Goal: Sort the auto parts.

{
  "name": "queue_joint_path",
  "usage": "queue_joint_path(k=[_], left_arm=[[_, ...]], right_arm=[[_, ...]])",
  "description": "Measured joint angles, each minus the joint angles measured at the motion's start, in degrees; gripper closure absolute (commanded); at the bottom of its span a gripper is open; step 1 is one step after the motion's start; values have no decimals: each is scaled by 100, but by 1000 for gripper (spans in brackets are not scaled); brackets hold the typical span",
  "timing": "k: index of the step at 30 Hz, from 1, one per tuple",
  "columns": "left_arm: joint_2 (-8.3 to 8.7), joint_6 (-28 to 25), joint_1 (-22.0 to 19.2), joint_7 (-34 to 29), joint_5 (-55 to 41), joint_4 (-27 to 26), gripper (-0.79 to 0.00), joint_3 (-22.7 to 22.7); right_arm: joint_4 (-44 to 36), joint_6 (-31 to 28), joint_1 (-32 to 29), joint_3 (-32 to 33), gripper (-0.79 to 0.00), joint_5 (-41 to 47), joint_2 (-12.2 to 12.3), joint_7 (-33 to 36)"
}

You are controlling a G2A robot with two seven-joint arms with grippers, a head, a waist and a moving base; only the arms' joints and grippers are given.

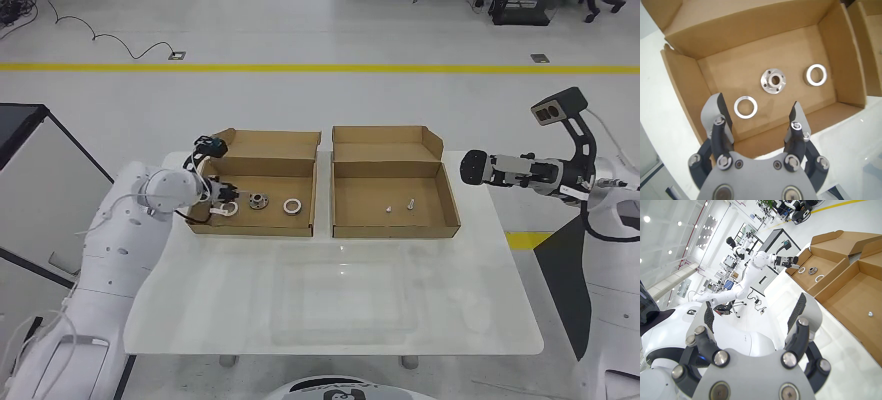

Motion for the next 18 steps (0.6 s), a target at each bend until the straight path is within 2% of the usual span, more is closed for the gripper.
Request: queue_joint_path(k=[6,12,18], left_arm=[[85,-373,621,-25,-1014,-1158,-785,-402],[141,-605,1147,23,-2085,-2077,-785,-704],[201,-631,1596,168,-3037,-2690,-785,-1100]], right_arm=[[0,0,0,0,-785,0,0,0],[0,0,0,0,-785,0,0,0],[0,0,0,0,-785,0,0,0]])
